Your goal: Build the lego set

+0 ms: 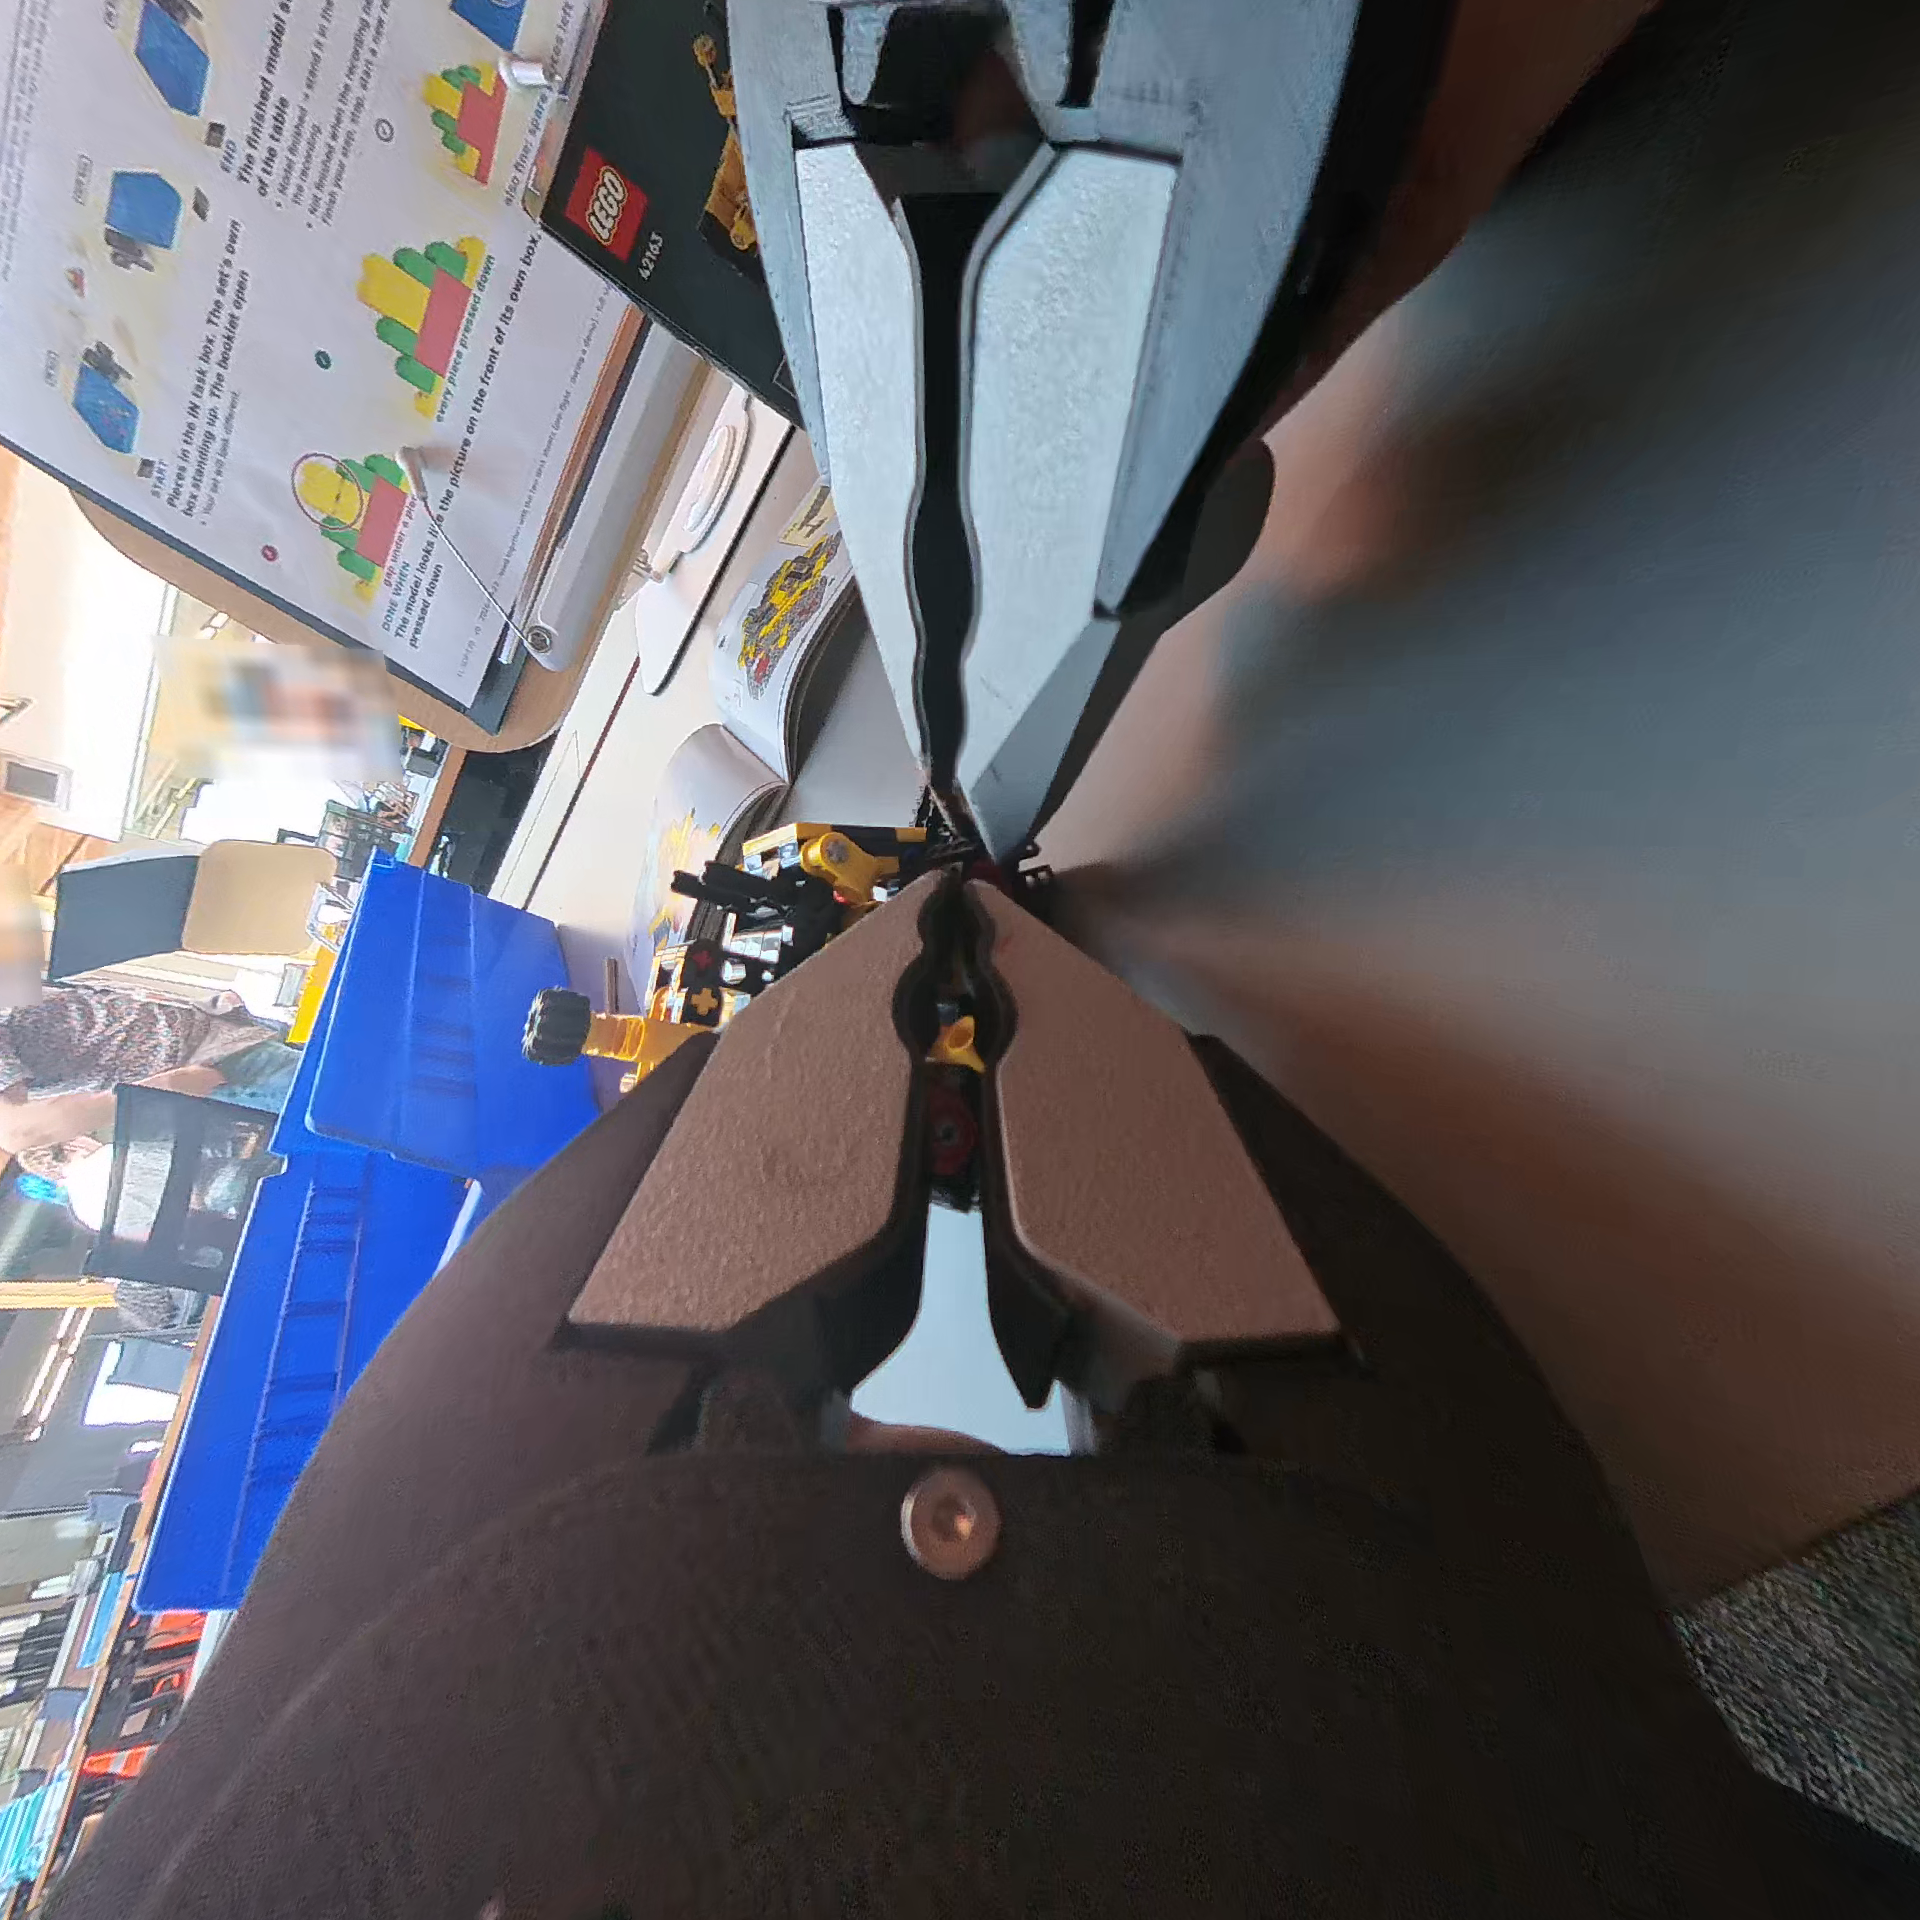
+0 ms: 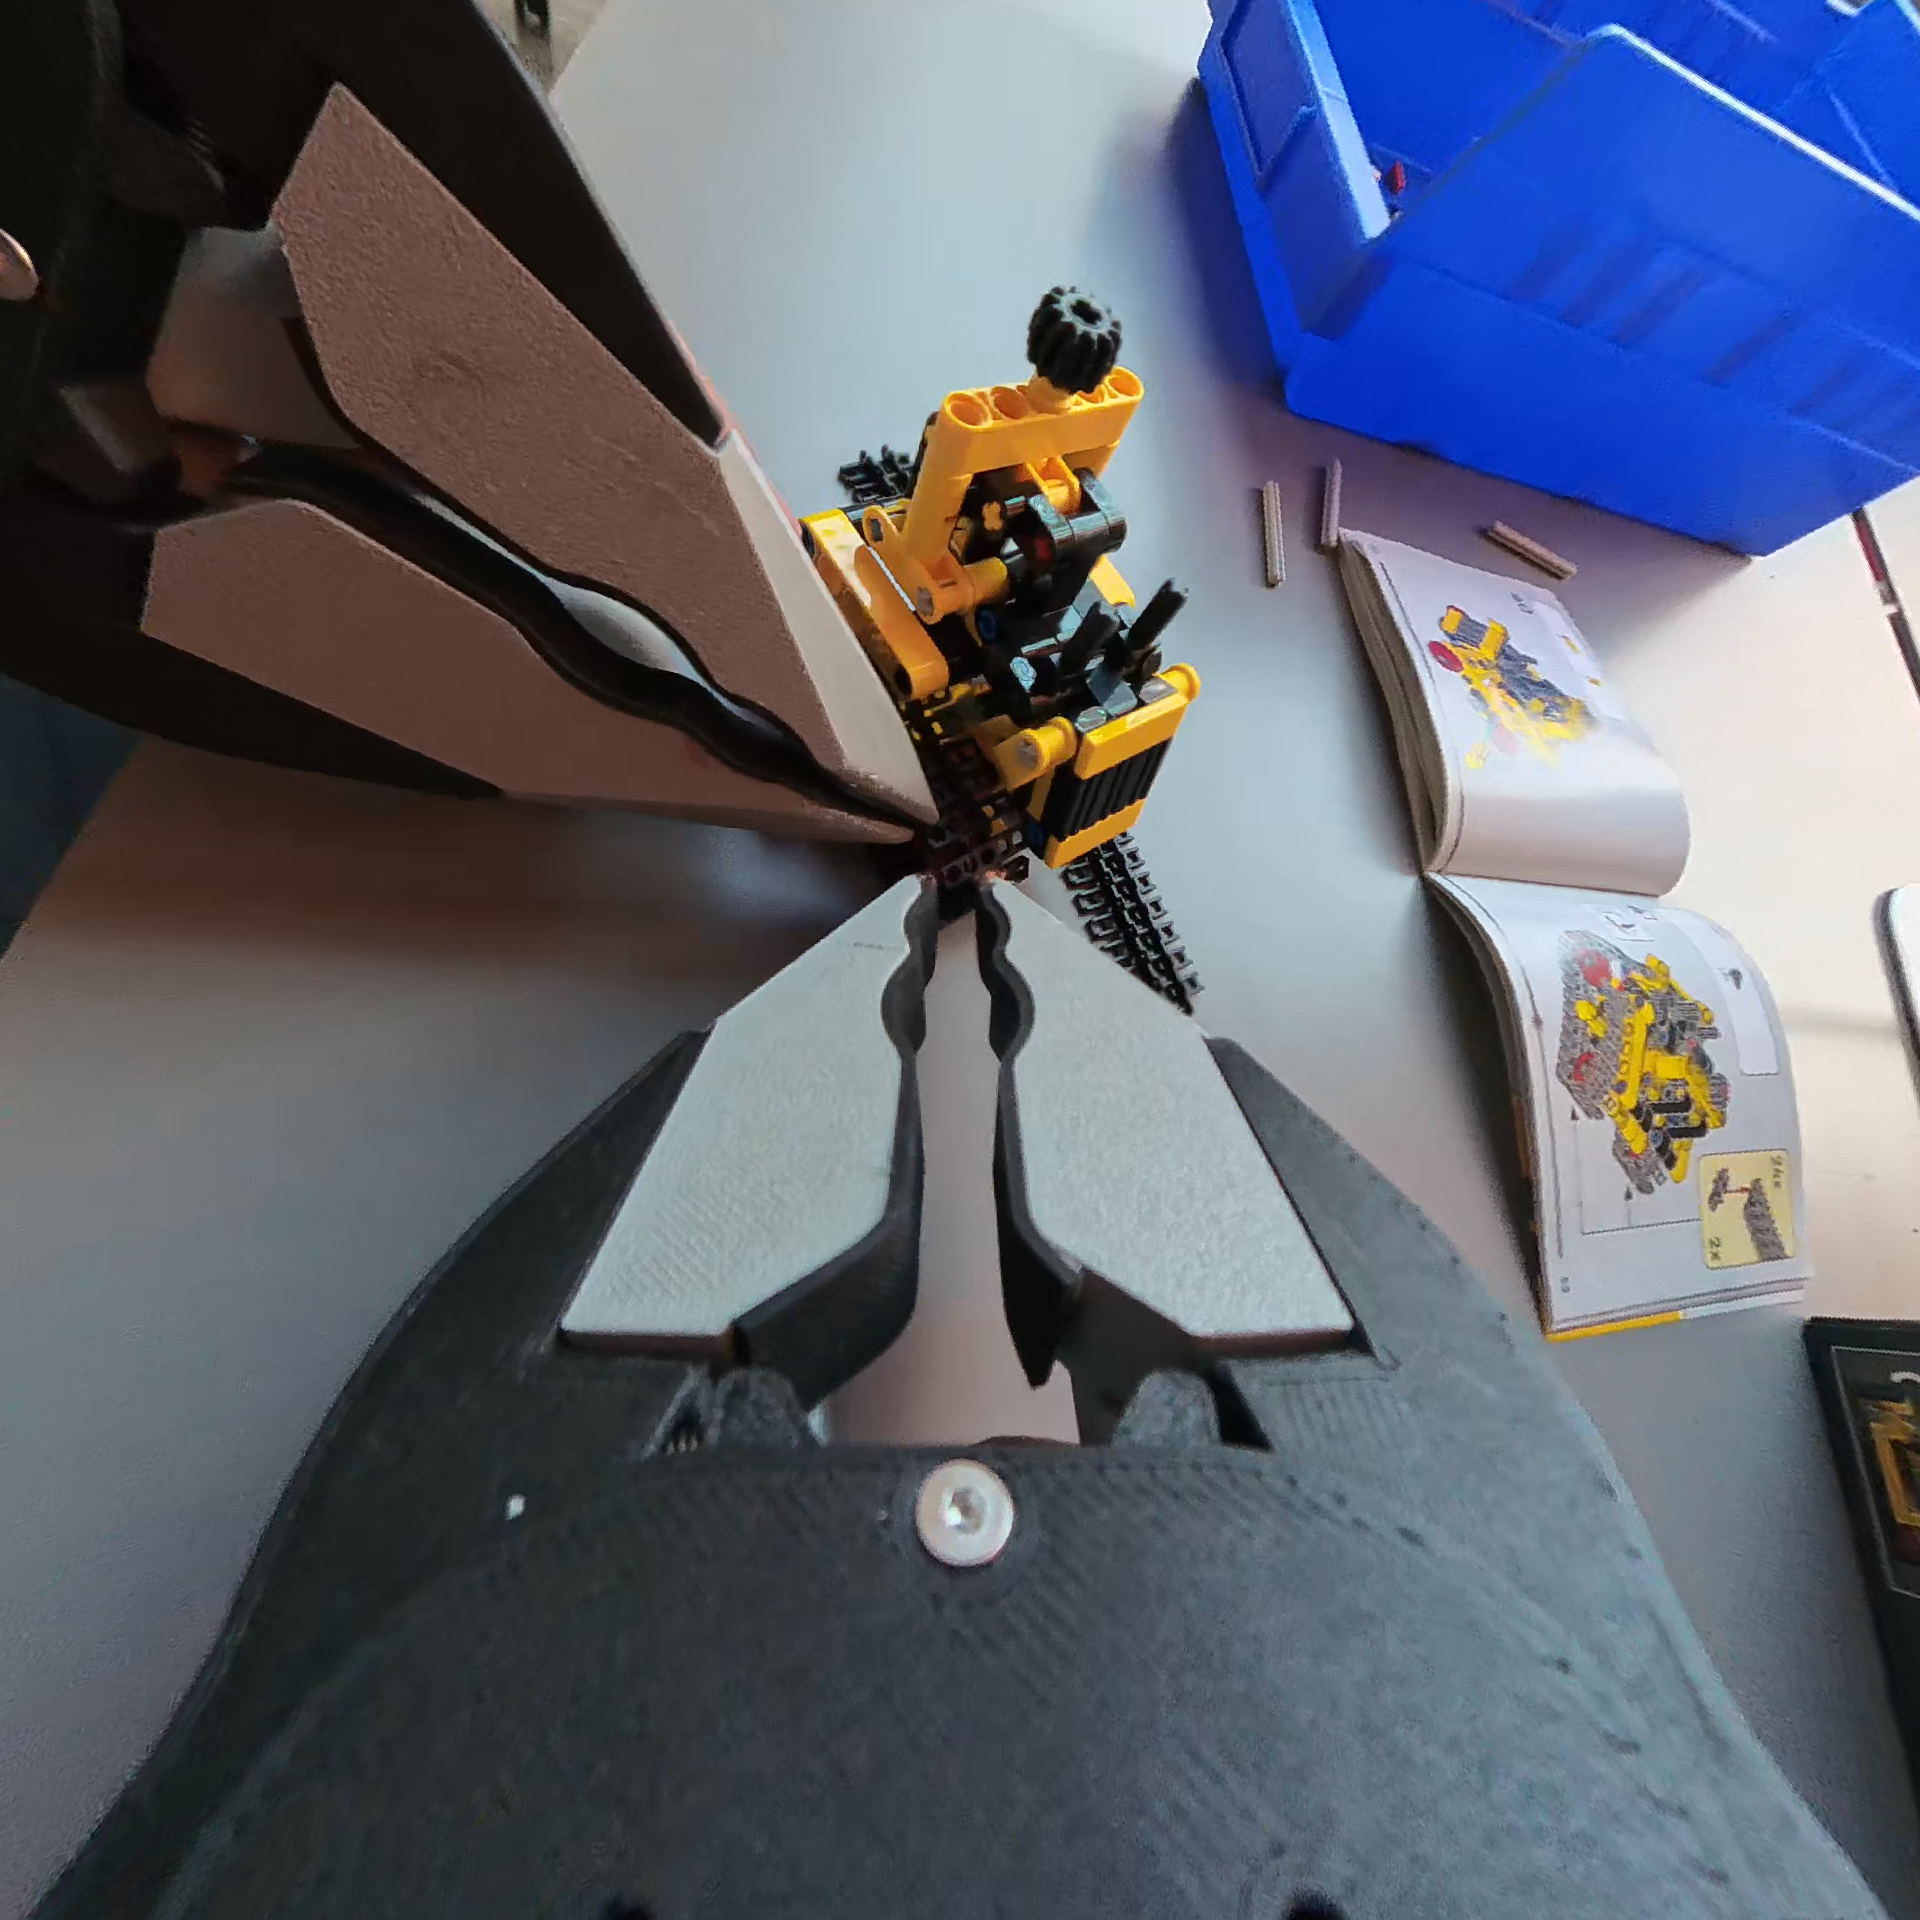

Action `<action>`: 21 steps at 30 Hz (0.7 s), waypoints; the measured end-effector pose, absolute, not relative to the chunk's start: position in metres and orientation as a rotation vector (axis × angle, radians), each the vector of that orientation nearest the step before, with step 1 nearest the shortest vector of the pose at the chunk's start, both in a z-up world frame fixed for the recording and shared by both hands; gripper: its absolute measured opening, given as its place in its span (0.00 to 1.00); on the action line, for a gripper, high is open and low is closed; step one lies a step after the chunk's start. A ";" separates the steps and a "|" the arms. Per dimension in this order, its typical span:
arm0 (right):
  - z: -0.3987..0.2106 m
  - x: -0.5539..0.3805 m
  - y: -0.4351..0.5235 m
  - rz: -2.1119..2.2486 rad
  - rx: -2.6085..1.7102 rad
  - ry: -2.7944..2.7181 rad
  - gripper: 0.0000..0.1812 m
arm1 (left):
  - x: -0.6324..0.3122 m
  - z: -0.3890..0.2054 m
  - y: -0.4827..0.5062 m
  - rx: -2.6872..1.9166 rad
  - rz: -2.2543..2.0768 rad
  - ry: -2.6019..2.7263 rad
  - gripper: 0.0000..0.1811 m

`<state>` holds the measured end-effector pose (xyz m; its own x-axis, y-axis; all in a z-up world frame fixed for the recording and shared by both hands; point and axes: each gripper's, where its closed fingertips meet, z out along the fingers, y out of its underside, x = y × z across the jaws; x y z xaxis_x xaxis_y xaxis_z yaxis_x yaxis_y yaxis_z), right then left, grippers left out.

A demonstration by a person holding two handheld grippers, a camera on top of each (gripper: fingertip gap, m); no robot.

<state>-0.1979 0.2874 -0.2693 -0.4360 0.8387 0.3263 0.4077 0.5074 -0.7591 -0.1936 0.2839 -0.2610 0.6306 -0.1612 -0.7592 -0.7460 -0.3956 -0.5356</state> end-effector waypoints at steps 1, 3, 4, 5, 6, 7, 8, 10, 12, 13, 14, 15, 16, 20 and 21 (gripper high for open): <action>-0.270 -0.198 0.288 0.760 -1.001 -2.040 0.02 | -0.194 -0.260 0.284 -1.898 0.773 0.717 0.00; -0.270 -0.199 0.288 0.719 -0.969 -2.032 0.02 | -0.194 -0.260 0.284 -1.898 0.764 0.709 0.00; -0.270 -0.199 0.288 0.702 -0.954 -2.029 0.03 | -0.194 -0.260 0.284 -1.901 0.758 0.706 0.00; -0.270 -0.199 0.288 0.689 -0.943 -2.028 0.03 | -0.194 -0.260 0.284 -1.904 0.754 0.705 0.00; -0.271 -0.200 0.287 0.680 -0.935 -2.029 0.04 | -0.195 -0.260 0.284 -1.907 0.753 0.705 0.00; -0.271 -0.200 0.287 0.673 -0.932 -2.031 0.05 | -0.195 -0.261 0.284 -1.908 0.755 0.705 0.00; -0.271 -0.200 0.287 0.668 -0.930 -2.031 0.05 | -0.195 -0.261 0.284 -1.908 0.757 0.705 0.00; -0.271 -0.200 0.288 0.658 -0.928 -2.026 0.05 | -0.195 -0.261 0.284 -1.906 0.761 0.707 0.00; -0.270 -0.201 0.288 0.662 -0.925 -2.019 0.05 | -0.195 -0.260 0.284 -1.902 0.763 0.704 0.00; -0.269 -0.201 0.288 0.667 -0.923 -2.017 0.05 | -0.195 -0.260 0.284 -1.901 0.763 0.702 0.00; -0.269 -0.201 0.288 0.671 -0.923 -2.015 0.05 | -0.196 -0.259 0.284 -1.899 0.763 0.699 0.00; -0.269 -0.201 0.288 0.672 -0.922 -2.013 0.05 | -0.196 -0.259 0.284 -1.897 0.763 0.698 0.00; -0.269 -0.201 0.288 0.672 -0.921 -2.013 0.05 | -0.196 -0.259 0.284 -1.895 0.763 0.698 0.00; -0.269 -0.202 0.287 0.666 -0.917 -2.013 0.03 | -0.196 -0.260 0.285 -1.903 0.772 0.702 0.00; -0.268 -0.202 0.287 0.668 -0.917 -2.012 0.03 | -0.196 -0.261 0.285 -1.904 0.777 0.706 0.00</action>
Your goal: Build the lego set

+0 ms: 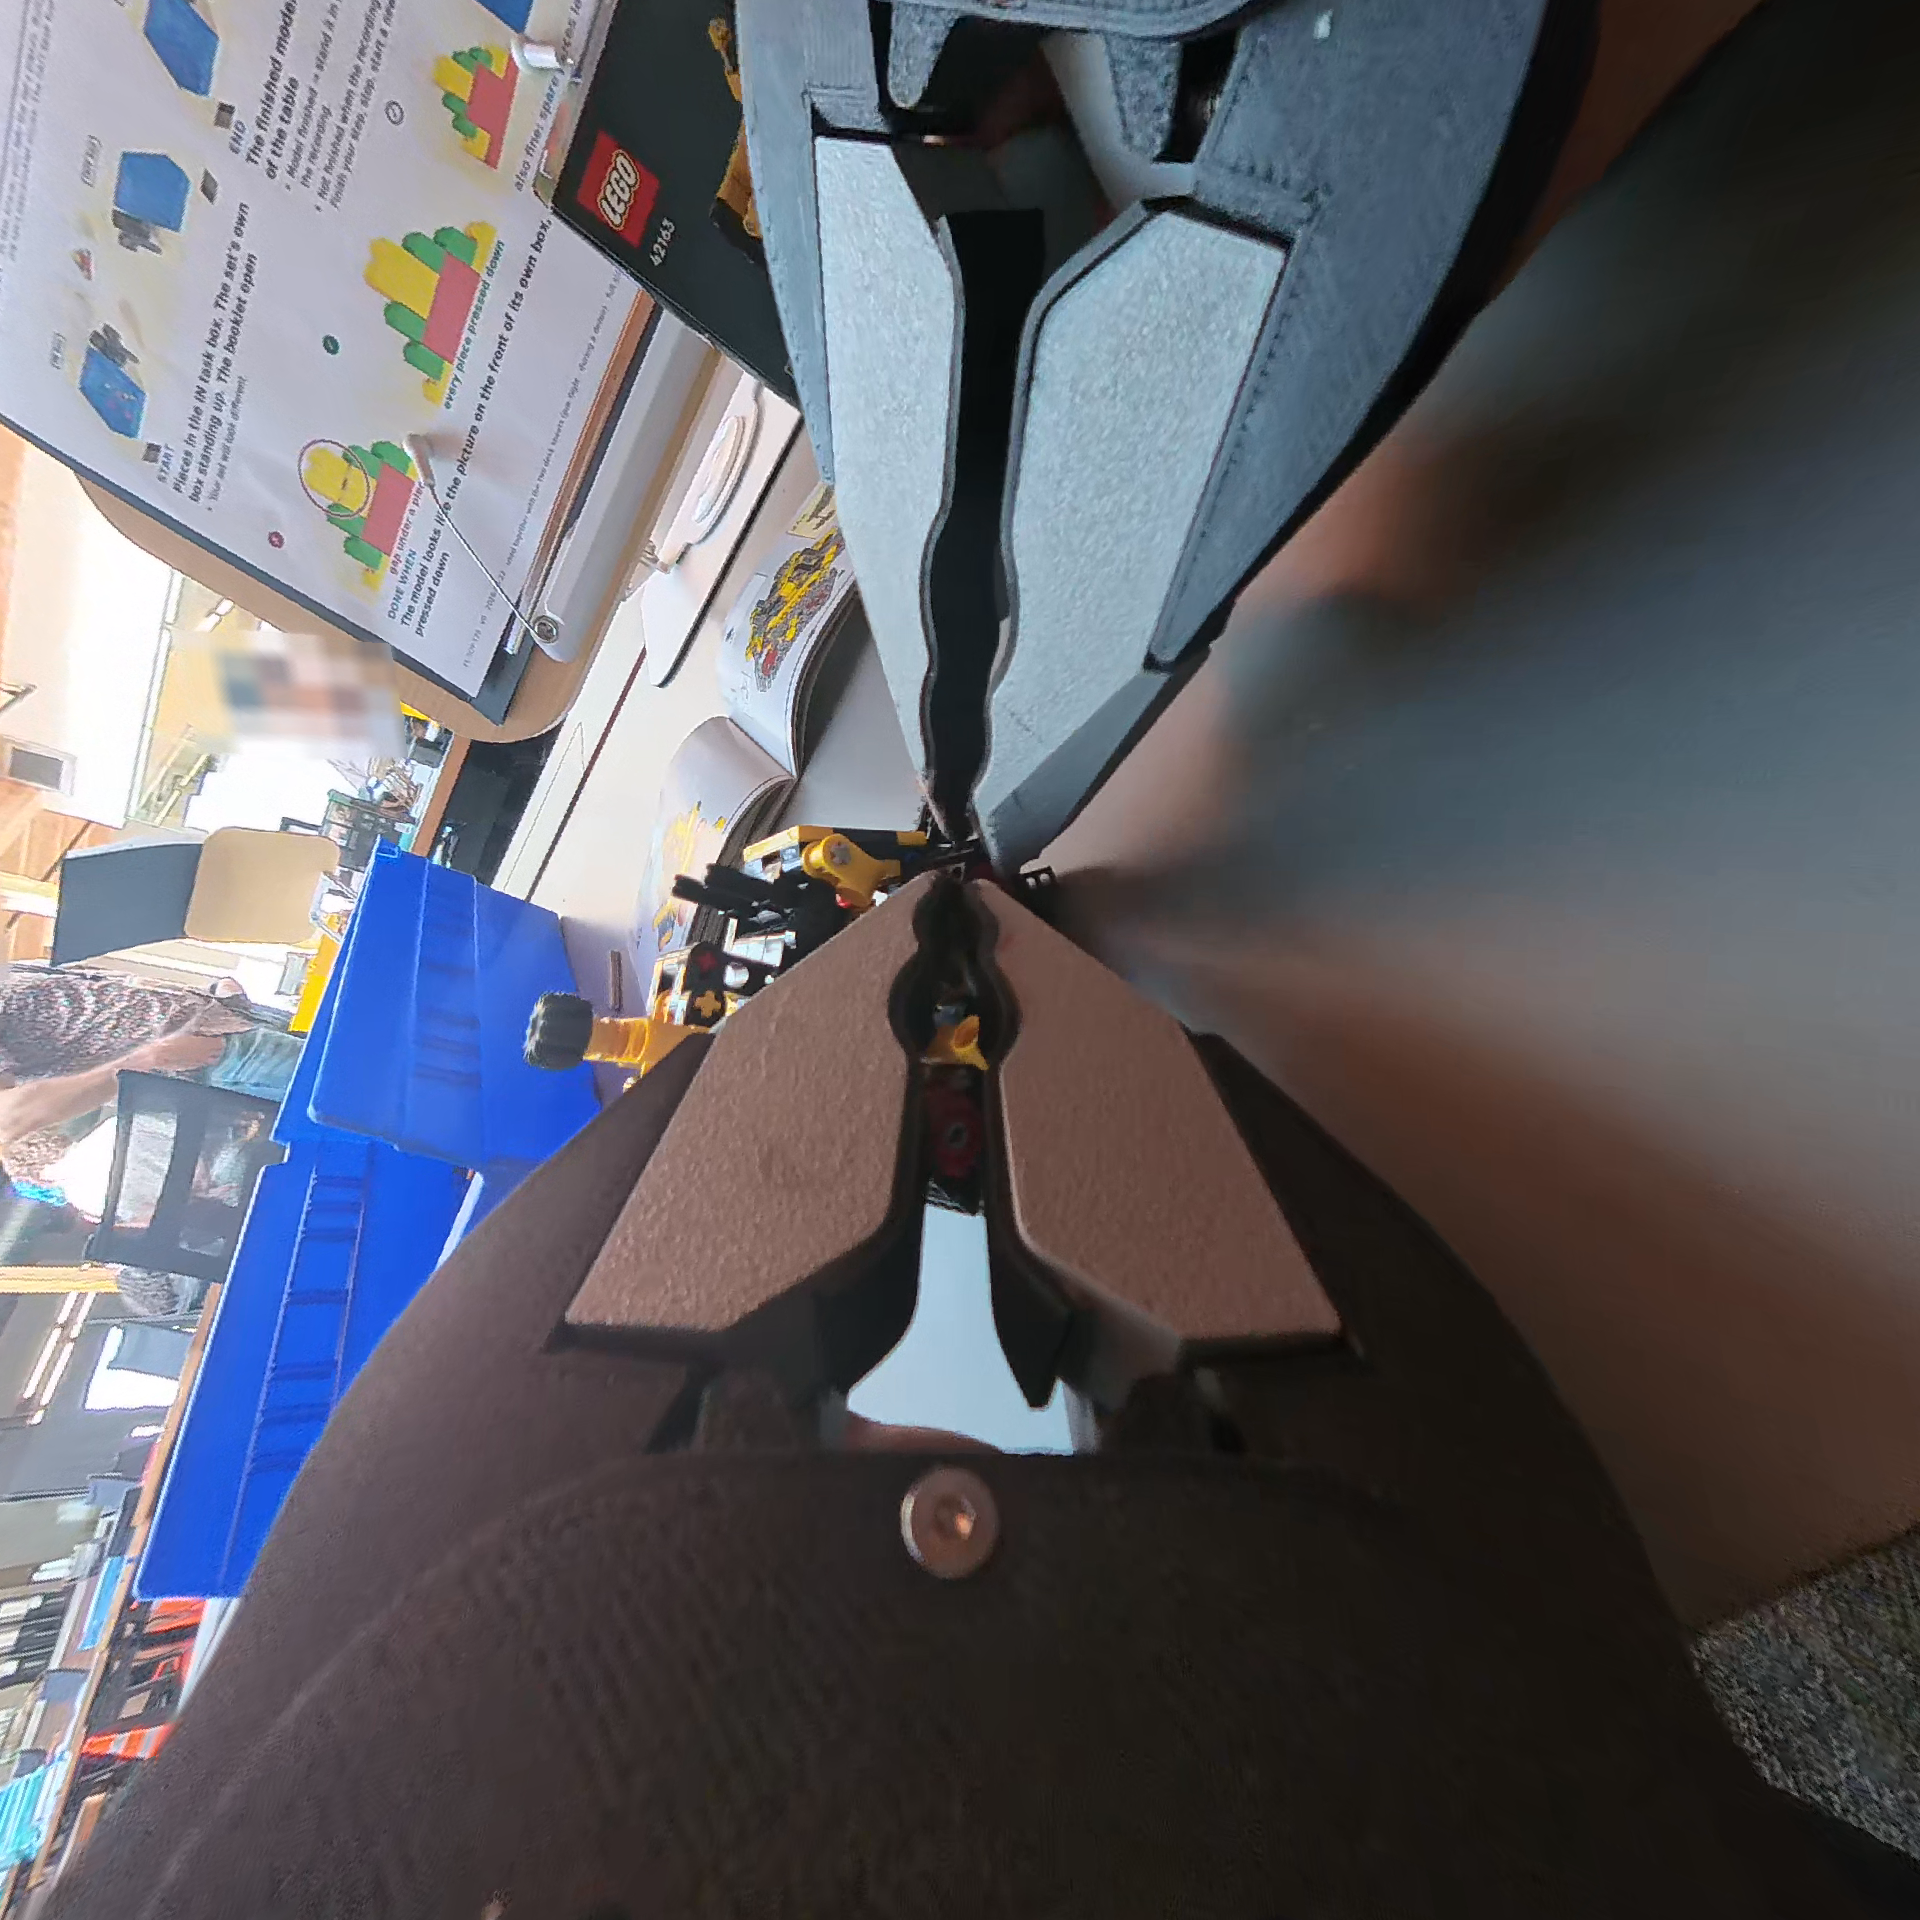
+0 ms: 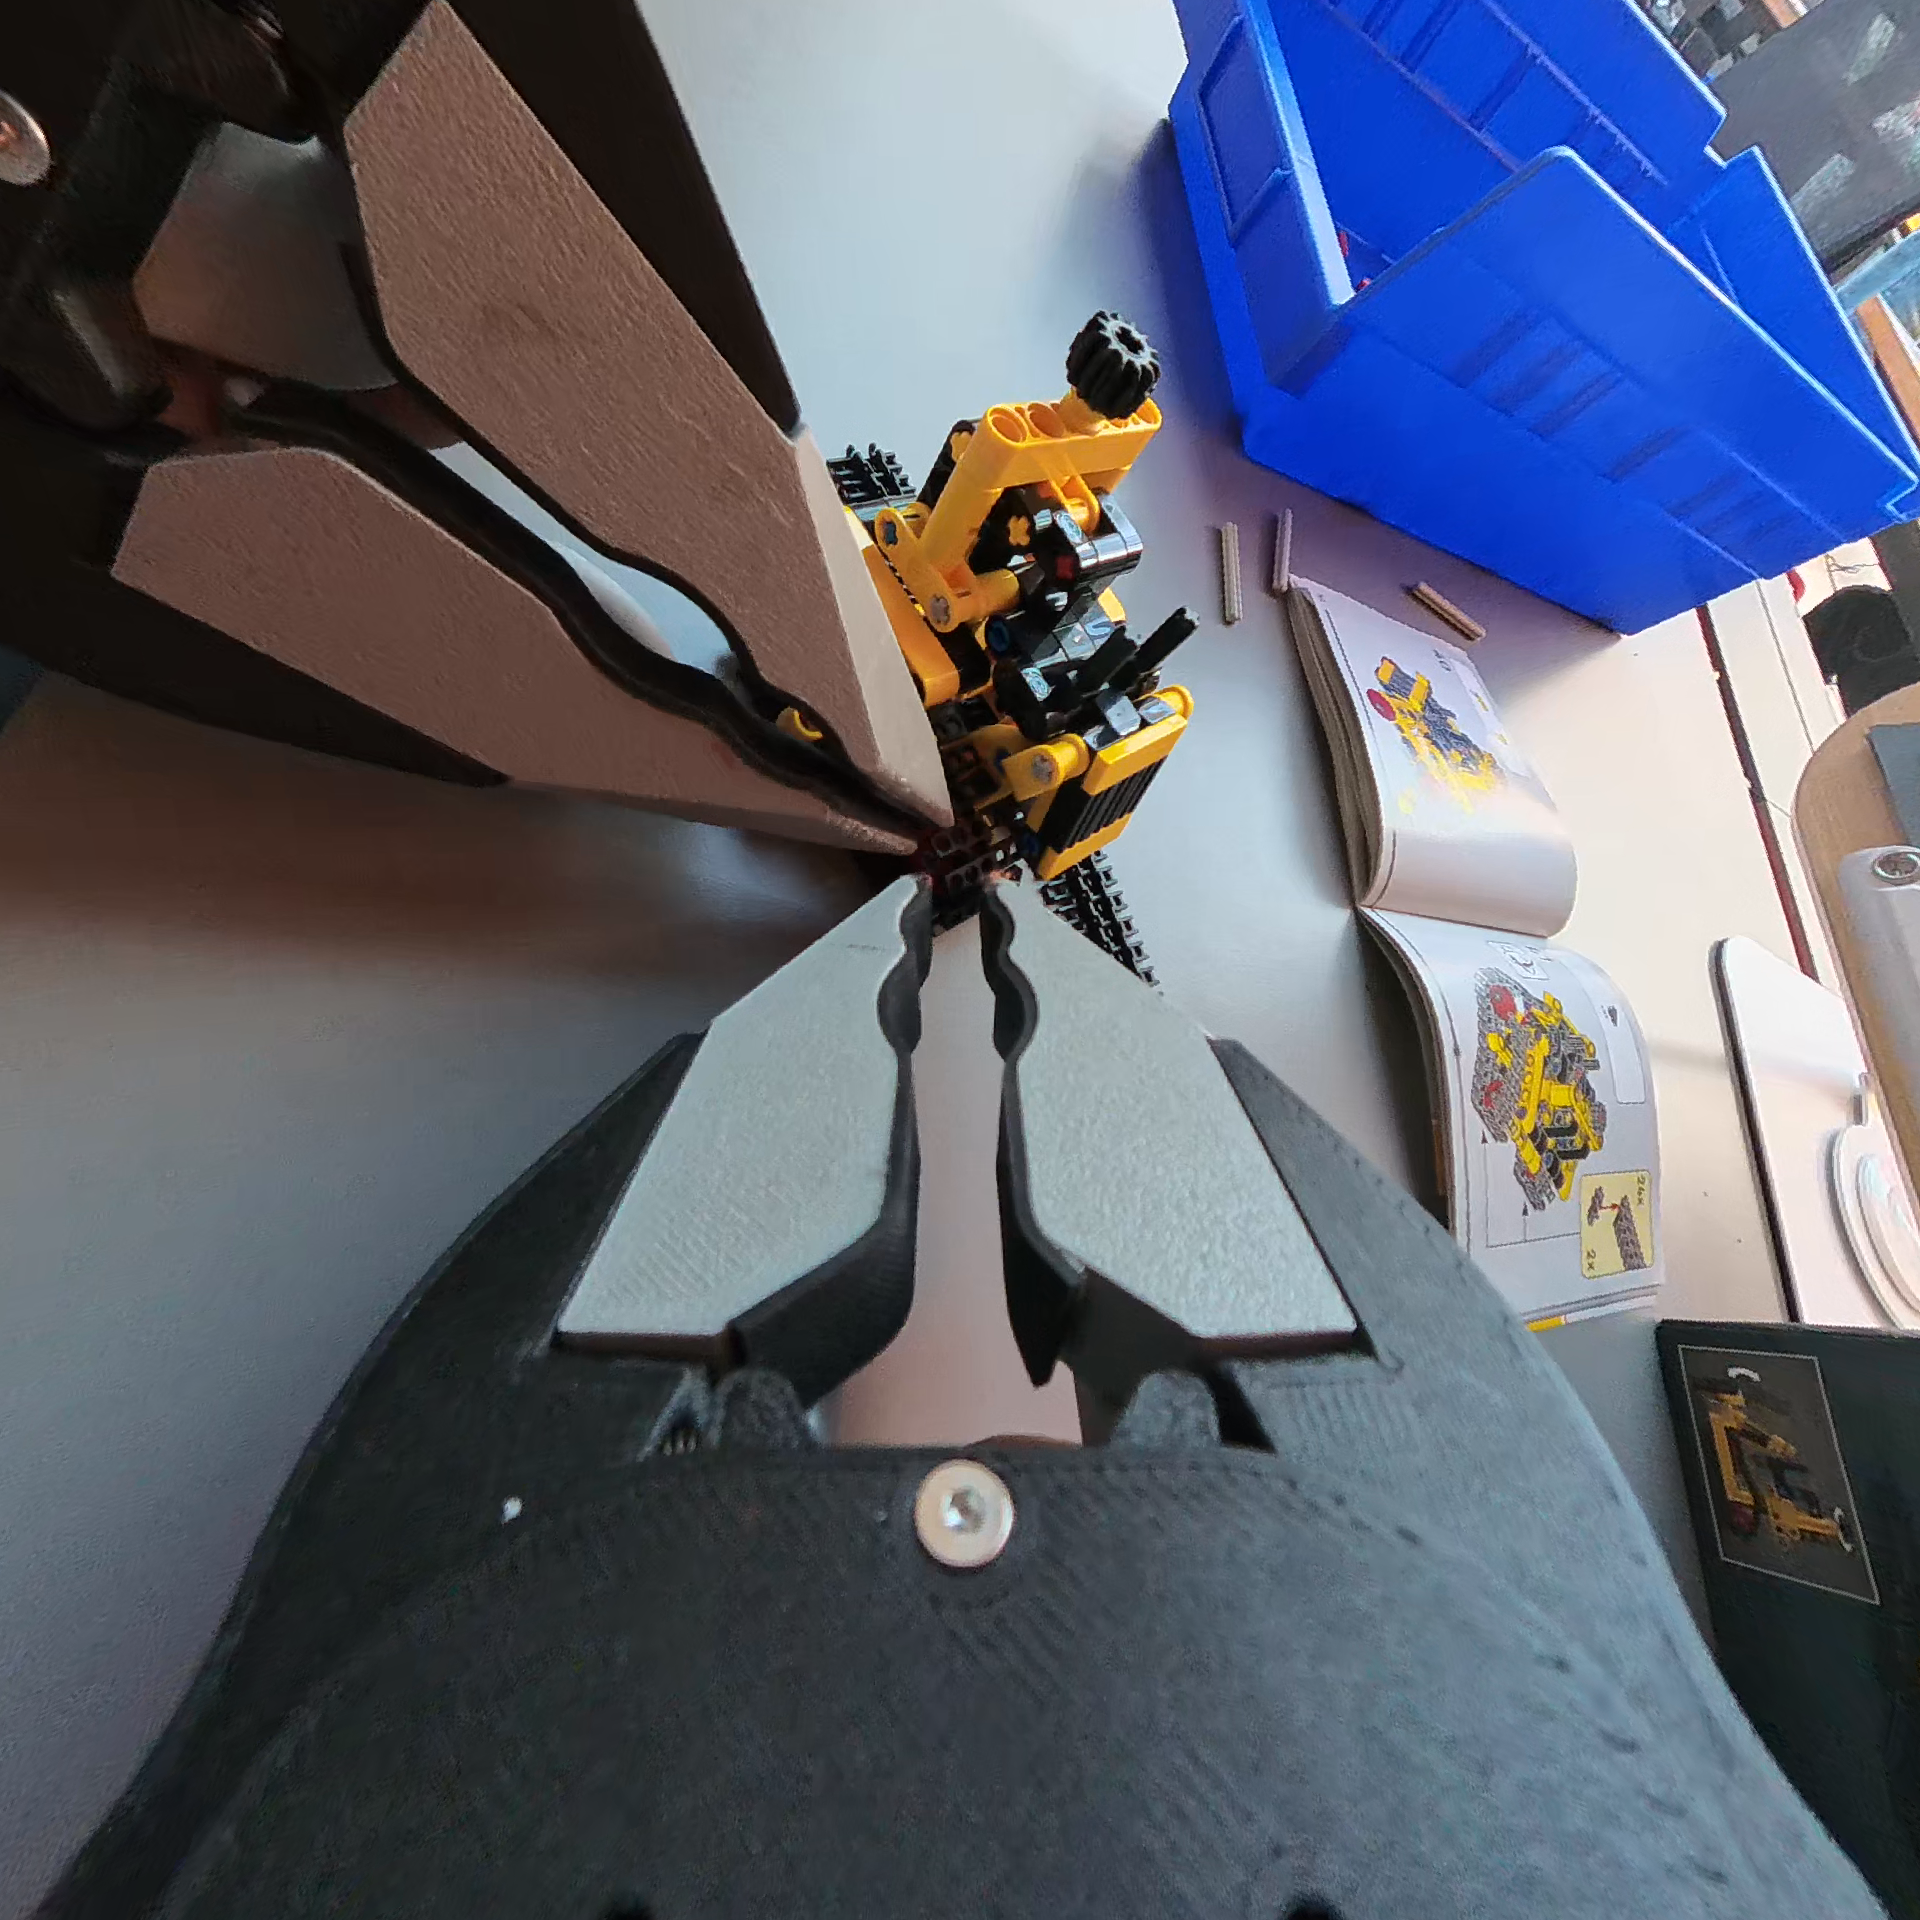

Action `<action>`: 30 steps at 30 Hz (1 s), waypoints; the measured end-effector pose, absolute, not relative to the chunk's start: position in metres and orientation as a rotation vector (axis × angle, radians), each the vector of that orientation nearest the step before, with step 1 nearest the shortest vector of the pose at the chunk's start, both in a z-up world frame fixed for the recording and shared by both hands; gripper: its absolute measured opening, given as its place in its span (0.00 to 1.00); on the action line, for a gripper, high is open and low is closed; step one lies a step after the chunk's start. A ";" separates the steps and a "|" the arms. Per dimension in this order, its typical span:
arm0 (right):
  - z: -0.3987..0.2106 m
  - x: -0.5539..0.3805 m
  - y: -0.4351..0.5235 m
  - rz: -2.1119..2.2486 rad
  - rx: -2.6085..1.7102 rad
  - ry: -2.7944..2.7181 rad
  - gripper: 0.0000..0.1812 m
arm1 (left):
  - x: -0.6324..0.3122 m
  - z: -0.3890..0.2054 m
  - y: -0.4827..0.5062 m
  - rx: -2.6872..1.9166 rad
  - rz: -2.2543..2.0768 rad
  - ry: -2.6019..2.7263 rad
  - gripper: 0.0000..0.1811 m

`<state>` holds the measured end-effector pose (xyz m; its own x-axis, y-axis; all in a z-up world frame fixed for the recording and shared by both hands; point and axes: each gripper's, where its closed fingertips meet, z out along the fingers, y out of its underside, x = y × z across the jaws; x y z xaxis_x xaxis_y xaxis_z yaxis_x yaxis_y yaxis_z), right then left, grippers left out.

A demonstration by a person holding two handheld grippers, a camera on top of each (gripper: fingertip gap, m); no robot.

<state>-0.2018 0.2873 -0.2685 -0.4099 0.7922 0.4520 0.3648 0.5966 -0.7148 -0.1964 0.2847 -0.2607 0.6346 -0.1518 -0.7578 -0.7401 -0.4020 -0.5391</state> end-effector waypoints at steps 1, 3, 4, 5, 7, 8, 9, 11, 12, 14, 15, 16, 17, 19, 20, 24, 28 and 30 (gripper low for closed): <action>-0.268 -0.202 0.287 0.671 -0.917 -2.011 0.03 | -0.196 -0.261 0.285 -1.903 0.781 0.711 0.00; -0.267 -0.201 0.286 0.684 -0.914 -2.010 0.02 | -0.196 -0.261 0.285 -1.901 0.785 0.717 0.01; -0.267 -0.201 0.286 0.688 -0.914 -2.009 0.02 | -0.196 -0.262 0.285 -1.903 0.785 0.718 0.02; -0.267 -0.201 0.286 0.691 -0.916 -2.008 0.02 | -0.196 -0.262 0.285 -1.903 0.786 0.720 0.02; -0.267 -0.201 0.286 0.694 -0.917 -2.010 0.02 | -0.198 -0.262 0.285 -1.901 0.810 0.730 0.02; -0.267 -0.202 0.286 0.694 -0.917 -2.010 0.02 | -0.200 -0.264 0.286 -1.905 0.833 0.739 0.02; -0.267 -0.202 0.286 0.694 -0.918 -2.009 0.02 | -0.203 -0.265 0.286 -1.911 0.854 0.747 0.02; -0.267 -0.202 0.286 0.692 -0.919 -2.008 0.02 | -0.203 -0.266 0.287 -1.909 0.875 0.752 0.03; -0.267 -0.202 0.287 0.692 -0.920 -2.008 0.02 | -0.203 -0.266 0.288 -1.909 0.871 0.749 0.03; -0.266 -0.202 0.287 0.695 -0.922 -2.008 0.02 | -0.202 -0.264 0.288 -1.901 0.868 0.744 0.02; -0.266 -0.202 0.287 0.696 -0.923 -2.007 0.01 | -0.203 -0.264 0.289 -1.901 0.869 0.744 0.02; -0.266 -0.202 0.287 0.696 -0.924 -2.007 0.01 | -0.203 -0.264 0.289 -1.901 0.874 0.747 0.02; -0.266 -0.202 0.287 0.696 -0.926 -2.006 0.01 | -0.203 -0.264 0.290 -1.897 0.881 0.752 0.02; -0.266 -0.203 0.288 0.694 -0.932 -2.004 0.01 | -0.203 -0.264 0.290 -1.897 0.890 0.762 0.02; -0.266 -0.203 0.288 0.692 -0.934 -2.003 0.01 | -0.203 -0.265 0.291 -1.897 0.891 0.764 0.02; -0.266 -0.203 0.289 0.689 -0.934 -2.002 0.01 | -0.203 -0.264 0.291 -1.898 0.888 0.778 0.01; -0.266 -0.204 0.290 0.694 -0.947 -1.996 0.02 | -0.204 -0.264 0.291 -1.891 0.900 0.782 0.01; -0.267 -0.205 0.290 0.686 -0.952 -1.994 0.03 | -0.203 -0.264 0.291 -1.887 0.898 0.780 0.01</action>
